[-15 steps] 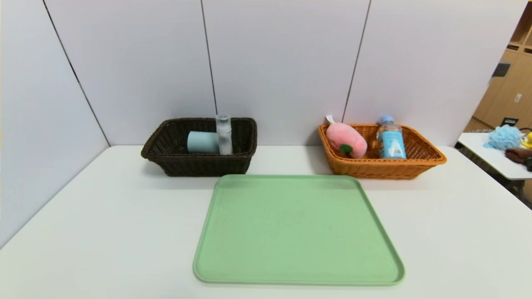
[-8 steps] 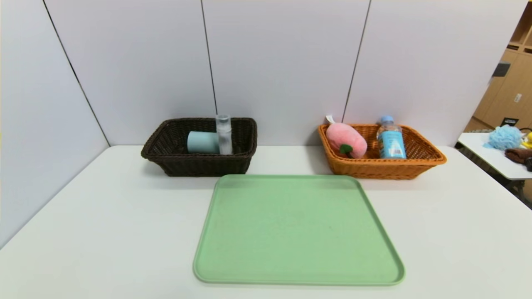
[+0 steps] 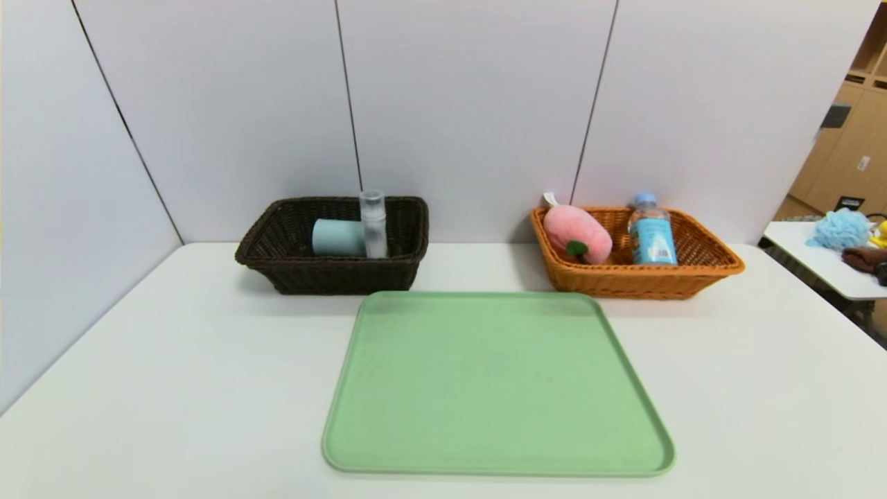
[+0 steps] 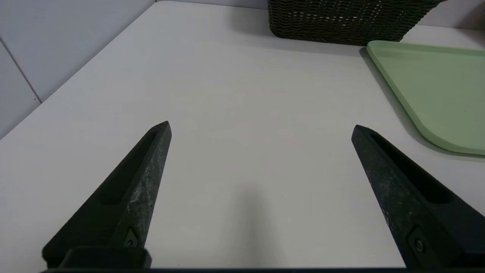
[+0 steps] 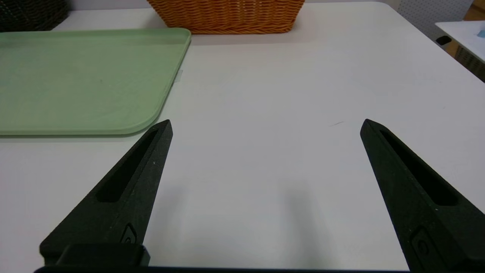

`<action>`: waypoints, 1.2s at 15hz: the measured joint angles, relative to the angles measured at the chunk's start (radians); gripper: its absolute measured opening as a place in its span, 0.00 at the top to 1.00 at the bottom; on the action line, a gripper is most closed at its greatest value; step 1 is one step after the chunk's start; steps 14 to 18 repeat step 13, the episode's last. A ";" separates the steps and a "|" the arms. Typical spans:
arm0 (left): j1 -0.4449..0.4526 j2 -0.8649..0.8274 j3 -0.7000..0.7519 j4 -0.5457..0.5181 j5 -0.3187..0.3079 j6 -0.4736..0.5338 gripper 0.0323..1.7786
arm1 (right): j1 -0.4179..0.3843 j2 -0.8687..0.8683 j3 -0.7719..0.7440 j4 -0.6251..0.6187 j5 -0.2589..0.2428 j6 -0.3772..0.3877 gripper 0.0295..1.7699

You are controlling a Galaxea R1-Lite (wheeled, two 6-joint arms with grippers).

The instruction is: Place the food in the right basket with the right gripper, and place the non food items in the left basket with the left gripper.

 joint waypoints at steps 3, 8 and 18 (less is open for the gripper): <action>0.000 0.000 0.000 0.000 0.000 0.000 0.05 | 0.000 0.000 0.000 0.000 0.000 0.000 0.03; 0.000 0.000 0.000 0.000 0.001 0.000 0.05 | 0.000 0.000 0.000 0.000 0.000 0.000 0.03; 0.000 0.000 0.000 0.000 0.000 0.000 0.05 | 0.001 0.000 0.000 0.000 0.000 -0.001 0.03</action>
